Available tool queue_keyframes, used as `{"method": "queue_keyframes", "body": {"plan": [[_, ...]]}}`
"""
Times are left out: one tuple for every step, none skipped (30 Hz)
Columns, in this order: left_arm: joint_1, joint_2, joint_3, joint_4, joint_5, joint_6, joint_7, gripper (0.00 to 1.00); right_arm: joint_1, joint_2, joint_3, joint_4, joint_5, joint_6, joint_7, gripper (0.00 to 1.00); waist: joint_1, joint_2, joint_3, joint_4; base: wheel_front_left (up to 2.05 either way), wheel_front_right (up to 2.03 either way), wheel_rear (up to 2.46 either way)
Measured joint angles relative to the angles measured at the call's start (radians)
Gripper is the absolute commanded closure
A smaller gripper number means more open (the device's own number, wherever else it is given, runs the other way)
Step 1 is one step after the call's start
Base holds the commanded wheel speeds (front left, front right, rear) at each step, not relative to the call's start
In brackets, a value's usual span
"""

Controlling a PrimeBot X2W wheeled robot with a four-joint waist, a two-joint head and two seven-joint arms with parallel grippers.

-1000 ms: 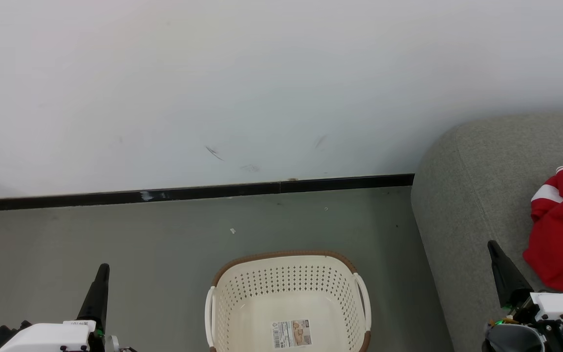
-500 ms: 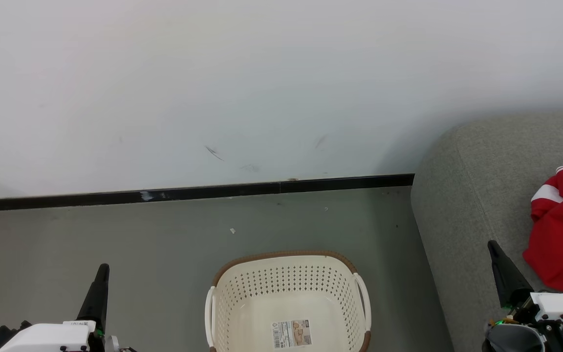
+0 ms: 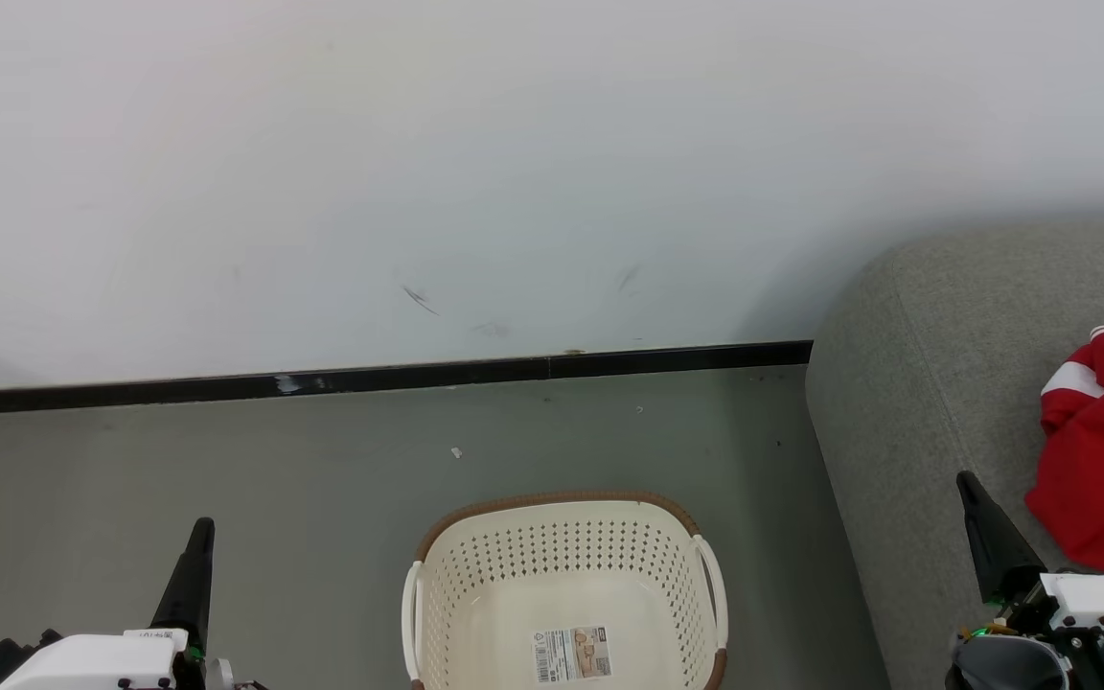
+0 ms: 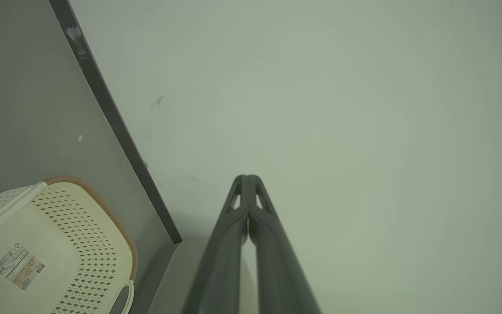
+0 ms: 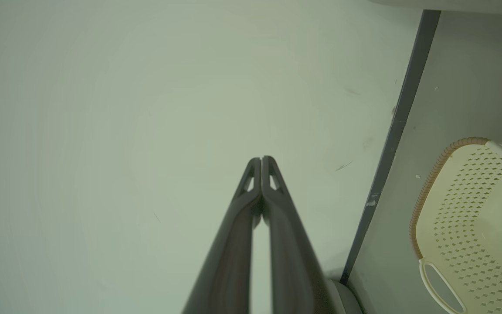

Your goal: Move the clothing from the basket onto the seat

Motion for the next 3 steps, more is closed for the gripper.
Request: {"method": "queue_keyframes", "body": {"plan": [[0.0, 0.0, 0.0, 0.0, 0.0, 0.0, 0.0, 1.0, 0.0, 0.0, 0.0, 0.0, 0.0, 0.0, 0.0, 1.0, 0.0, 0.0, 0.0, 0.0, 0.0, 0.0, 0.0], [0.0, 0.0, 0.0, 0.0, 0.0, 0.0, 0.0, 1.0, 0.0, 0.0, 0.0, 0.0, 0.0, 0.0, 0.0, 1.0, 0.0, 0.0, 0.0, 0.0, 0.0, 0.0, 0.0], [0.0, 0.0, 0.0, 0.0, 0.0, 0.0, 0.0, 1.0, 0.0, 0.0, 0.0, 0.0, 0.0, 0.0, 0.0, 1.0, 0.0, 0.0, 0.0, 0.0, 0.0, 0.0, 0.0]]}}
